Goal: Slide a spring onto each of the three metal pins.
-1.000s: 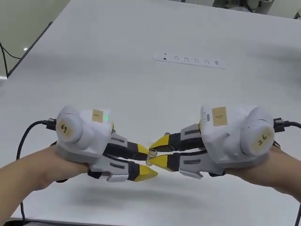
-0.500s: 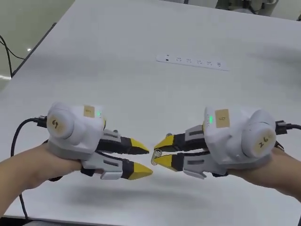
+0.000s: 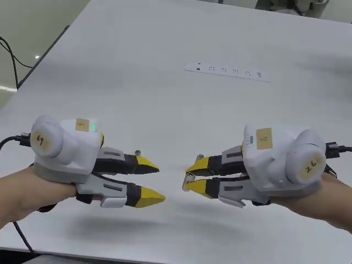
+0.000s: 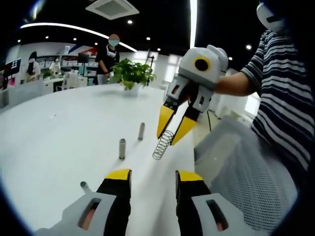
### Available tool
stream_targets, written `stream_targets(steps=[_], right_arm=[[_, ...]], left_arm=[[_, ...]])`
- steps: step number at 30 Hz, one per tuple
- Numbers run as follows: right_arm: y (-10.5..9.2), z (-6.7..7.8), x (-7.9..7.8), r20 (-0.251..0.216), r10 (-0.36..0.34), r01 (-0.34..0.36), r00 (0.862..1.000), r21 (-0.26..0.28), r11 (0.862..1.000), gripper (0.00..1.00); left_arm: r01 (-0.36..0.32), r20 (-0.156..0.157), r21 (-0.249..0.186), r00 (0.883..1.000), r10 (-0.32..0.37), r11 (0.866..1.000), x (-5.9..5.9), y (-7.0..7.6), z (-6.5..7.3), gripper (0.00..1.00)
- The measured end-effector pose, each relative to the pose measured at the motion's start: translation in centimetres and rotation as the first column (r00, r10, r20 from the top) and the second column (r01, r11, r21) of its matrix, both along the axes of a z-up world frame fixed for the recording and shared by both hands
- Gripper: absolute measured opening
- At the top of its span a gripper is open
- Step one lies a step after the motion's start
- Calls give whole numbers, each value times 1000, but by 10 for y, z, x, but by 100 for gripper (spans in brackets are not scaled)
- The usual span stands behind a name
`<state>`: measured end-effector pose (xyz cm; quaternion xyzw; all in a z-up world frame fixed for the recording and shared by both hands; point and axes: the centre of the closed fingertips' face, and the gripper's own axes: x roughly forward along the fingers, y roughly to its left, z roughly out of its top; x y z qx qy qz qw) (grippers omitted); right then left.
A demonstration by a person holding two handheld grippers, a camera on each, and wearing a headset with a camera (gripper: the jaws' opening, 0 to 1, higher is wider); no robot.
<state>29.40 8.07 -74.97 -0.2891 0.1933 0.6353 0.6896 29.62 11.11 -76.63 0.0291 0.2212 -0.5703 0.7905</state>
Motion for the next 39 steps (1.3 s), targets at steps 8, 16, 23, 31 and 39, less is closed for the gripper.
stream_targets(steps=[8,16,23,31,39], right_arm=[[-2,-2,2,0,-6,6,1000,-4,1000,7],[0,-3,4,2,-9,9,1000,-3,1000,7],[-1,-5,4,4,-5,5,1000,-11,1000,7],[-2,-6,3,9,-5,6,1000,-16,1000,7],[-2,-9,6,7,-8,8,1000,-28,1000,7]], left_arm=[[-69,-11,-4,998,68,998,1,23,-2,34],[-141,-16,-9,990,141,990,2,45,-4,46],[-197,-4,-1,980,197,980,8,57,-4,59],[-230,15,-6,973,230,973,11,60,-1,71],[-283,19,-28,959,283,959,13,67,1,90]])
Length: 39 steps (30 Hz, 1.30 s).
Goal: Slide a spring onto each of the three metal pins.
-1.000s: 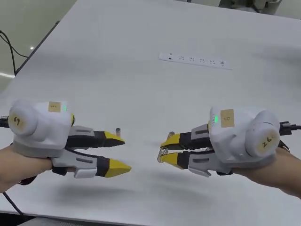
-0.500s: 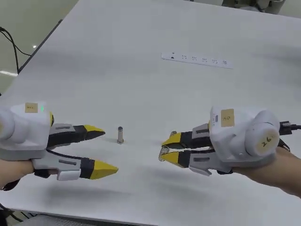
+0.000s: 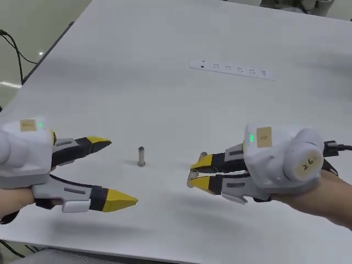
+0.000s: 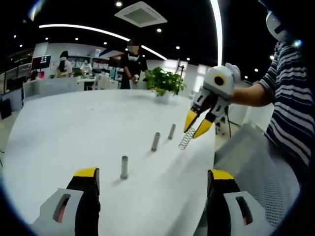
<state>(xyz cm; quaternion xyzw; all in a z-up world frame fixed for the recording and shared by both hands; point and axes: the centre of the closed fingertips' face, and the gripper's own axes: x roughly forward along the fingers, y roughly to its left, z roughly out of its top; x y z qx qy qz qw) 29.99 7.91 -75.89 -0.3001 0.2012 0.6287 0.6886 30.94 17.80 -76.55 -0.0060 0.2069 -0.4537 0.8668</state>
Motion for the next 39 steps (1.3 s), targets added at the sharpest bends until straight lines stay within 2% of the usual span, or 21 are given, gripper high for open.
stream_targets(steps=[3,7,11,14,18,23,25,27,30,32,34,37,39], right_arm=[[2,-1,1,0,5,-5,1000,-3,1000,7],[7,0,3,4,12,-12,1000,-5,1000,7],[15,0,5,6,20,-20,1000,-3,1000,7],[20,1,7,13,30,-30,999,-4,1000,7],[26,3,11,18,34,-34,999,2,999,7],[32,6,15,28,43,-43,999,3,999,7],[34,6,15,28,48,-48,998,4,999,7],[35,6,16,31,51,-51,998,2,999,7],[38,6,17,34,56,-56,998,-2,998,7],[41,7,18,33,56,-56,998,3,998,7],[43,8,19,37,57,-58,998,6,998,7],[47,9,21,39,58,-59,998,12,998,7],[49,9,22,41,60,-61,997,12,998,7]], left_arm=[[-33,-4,-11,999,33,999,3,4,0,95],[-63,-20,-18,998,63,998,4,8,2,92],[-69,-3,-17,998,69,997,6,10,6,87],[-75,2,-31,997,76,997,7,10,9,88],[-78,-2,-37,997,78,996,5,12,8,90],[-92,-21,-37,996,91,995,3,17,5,90],[-79,-6,-53,997,79,995,1,16,8,86],[-86,-25,-53,996,85,995,1,17,7,85],[-89,-18,-49,996,88,995,1,18,7,88],[-97,-36,-53,995,96,994,1,18,6,88],[-99,-27,-47,995,97,994,1,19,5,88],[-100,-39,-45,994,99,994,-1,20,4,88],[-99,-33,-40,995,98,994,-1,22,3,88]])
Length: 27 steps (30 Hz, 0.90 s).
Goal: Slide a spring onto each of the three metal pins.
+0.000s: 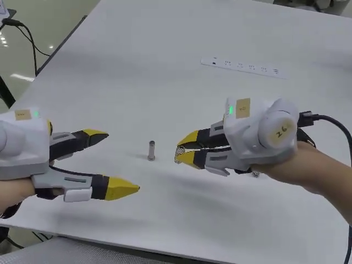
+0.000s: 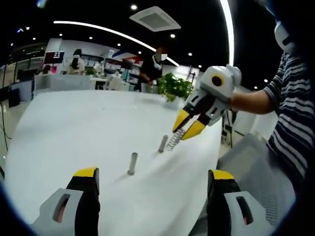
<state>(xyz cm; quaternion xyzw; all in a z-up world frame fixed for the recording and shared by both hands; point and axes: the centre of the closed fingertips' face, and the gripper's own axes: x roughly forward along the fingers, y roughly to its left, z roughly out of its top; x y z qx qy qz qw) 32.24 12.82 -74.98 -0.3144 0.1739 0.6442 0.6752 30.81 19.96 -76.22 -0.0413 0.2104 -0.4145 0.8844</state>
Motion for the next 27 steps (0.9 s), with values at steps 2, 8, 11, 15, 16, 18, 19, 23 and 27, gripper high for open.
stream_targets(steps=[2,8,11,15,16,18,19,23,27], right_arm=[[2,0,1,2,1,-1,1000,1,1000,7],[10,2,7,3,-1,1,1000,9,1000,7],[13,2,10,5,-3,3,1000,10,1000,7],[16,2,13,6,-4,4,1000,10,1000,7],[16,2,14,6,-4,4,1000,9,1000,7],[18,2,15,6,-5,5,1000,9,1000,7],[19,1,17,3,-8,8,1000,10,1000,7],[24,2,22,-3,-15,15,1000,18,1000,7],[30,4,26,-13,-20,20,1000,28,999,7]], left_arm=[[-3,-1,-7,1000,3,1000,0,0,1,88],[-6,-3,-21,1000,6,1000,-1,0,2,95],[-8,-2,-23,1000,8,1000,-2,0,1,96],[-6,-4,-20,1000,6,1000,-2,0,0,98],[-8,-2,-24,1000,8,1000,-1,-1,1,98],[-6,5,-25,1000,6,1000,-1,-1,2,98],[-5,6,-24,1000,5,1000,0,-1,3,98],[2,20,-29,1000,-2,1000,1,-2,5,98],[5,25,-26,1000,-4,1000,3,-3,5,98]])
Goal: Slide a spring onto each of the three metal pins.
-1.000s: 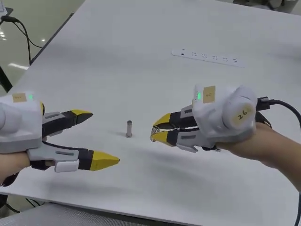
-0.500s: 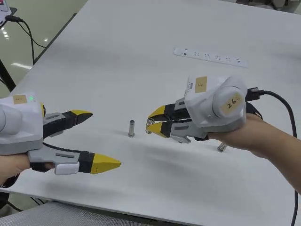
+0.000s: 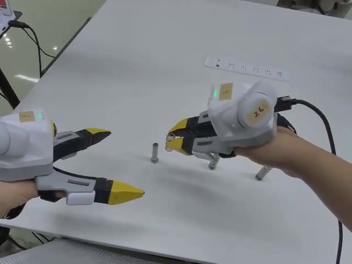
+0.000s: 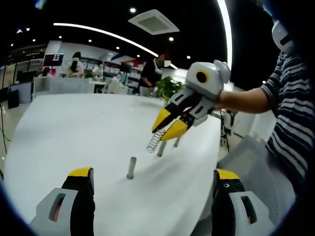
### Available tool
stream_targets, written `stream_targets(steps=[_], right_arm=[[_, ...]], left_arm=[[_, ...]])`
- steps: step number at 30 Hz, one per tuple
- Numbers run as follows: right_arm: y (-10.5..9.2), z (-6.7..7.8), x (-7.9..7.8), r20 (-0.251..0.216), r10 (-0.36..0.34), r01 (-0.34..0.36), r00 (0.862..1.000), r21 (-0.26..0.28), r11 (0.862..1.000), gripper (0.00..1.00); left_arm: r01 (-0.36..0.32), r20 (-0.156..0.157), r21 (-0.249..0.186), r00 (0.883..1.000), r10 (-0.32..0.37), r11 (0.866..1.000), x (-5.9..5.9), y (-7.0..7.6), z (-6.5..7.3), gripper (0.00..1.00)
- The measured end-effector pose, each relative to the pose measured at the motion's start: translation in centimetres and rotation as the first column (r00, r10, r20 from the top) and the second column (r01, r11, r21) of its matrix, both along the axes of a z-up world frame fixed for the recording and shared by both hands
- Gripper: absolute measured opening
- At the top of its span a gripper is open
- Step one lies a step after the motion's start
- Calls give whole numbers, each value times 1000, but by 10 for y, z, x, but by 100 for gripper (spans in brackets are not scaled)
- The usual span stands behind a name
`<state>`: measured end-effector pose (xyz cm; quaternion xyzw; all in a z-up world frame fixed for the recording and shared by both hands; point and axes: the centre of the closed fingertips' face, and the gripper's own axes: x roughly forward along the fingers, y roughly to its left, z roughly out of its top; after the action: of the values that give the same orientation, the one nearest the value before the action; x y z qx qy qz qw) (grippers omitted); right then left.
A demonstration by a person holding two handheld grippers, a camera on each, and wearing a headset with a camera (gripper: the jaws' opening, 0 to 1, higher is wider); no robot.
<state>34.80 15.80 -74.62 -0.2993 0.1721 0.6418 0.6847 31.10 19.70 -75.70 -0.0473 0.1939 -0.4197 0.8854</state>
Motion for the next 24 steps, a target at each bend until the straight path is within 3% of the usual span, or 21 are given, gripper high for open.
stream_targets(steps=[16,24], right_arm=[[20,-1,11,-64,-26,28,998,30,999,7],[24,-6,15,-133,-57,63,989,40,997,7]], left_arm=[[11,-11,5,1000,-11,1000,0,-6,-3,98],[5,-12,4,1000,-5,1000,0,-3,-4,98]])
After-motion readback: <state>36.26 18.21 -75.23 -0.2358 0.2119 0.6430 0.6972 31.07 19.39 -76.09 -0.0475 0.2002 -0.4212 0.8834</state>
